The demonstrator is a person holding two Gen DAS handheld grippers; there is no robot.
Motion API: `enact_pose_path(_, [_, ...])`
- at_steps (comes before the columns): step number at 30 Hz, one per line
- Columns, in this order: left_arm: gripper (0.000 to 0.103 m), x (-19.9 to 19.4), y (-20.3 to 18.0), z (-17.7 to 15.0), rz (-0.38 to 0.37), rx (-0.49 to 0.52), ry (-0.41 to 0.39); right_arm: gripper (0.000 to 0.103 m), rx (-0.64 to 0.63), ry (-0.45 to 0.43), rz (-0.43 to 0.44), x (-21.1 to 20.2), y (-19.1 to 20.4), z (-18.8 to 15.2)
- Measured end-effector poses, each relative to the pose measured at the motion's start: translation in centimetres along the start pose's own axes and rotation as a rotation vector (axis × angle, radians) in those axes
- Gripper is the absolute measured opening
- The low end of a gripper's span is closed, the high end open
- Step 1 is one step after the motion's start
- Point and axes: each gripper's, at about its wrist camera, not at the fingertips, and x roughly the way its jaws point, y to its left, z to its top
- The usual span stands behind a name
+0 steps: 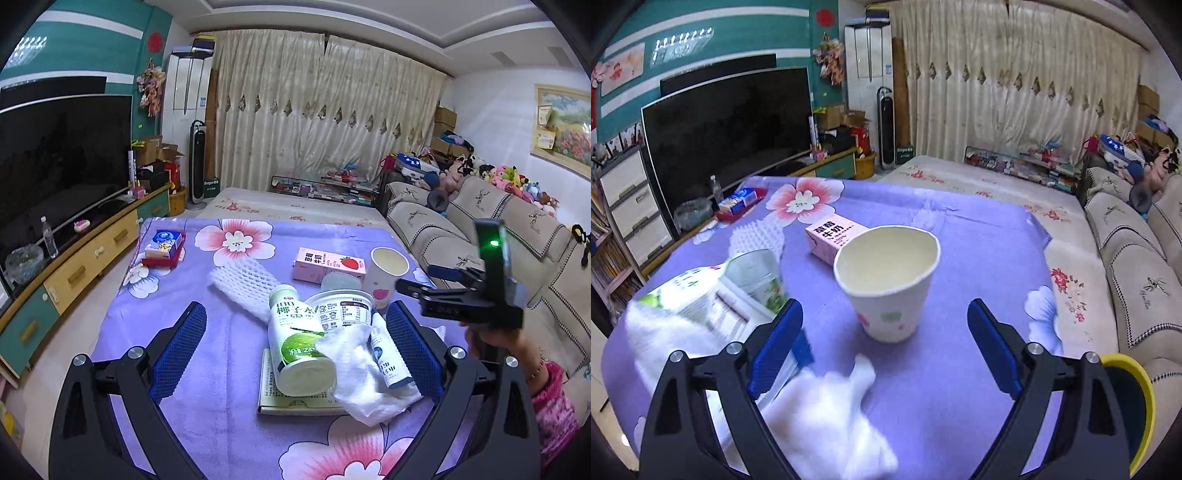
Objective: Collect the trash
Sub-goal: 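Move the right tool to the paper cup and grasp it, then carry the paper cup over the bin and release it with the right tool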
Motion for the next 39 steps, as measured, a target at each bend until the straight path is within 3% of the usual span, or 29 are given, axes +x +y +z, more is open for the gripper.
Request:
enact_pose_path(10, [0.096,2.5,0.4,-0.5,-0.005,-0.006,0.04,0.083,-0.009,0.06,0.027,5.2,-0.4,1.2])
enact_pose_path(14, [0.096,3.1,0.7,-0.8,-0.007,-0.009,0.049,0.066,0.004,0.055,0.028,5.7,-0.3,1.3])
enact_pose_path(18, [0.096,3.6,0.6,-0.9,-0.008,-0.005,0.055,0.06,0.031,0.05,0.032,5.5,-0.6,1.4])
enact_pose_path(30, [0.096,3.7,-0.4,-1.1,-0.019,0.019,0.048,0.059,0.079,-0.063,0.01,-1.3,-1.7,0.9])
enact_pose_path(39, [0.096,3.7,-2.7,-1.2,-0.042,0.063,0.052,0.059,0.195,-0.097,-0.125,-7.2,-7.8,-2.6])
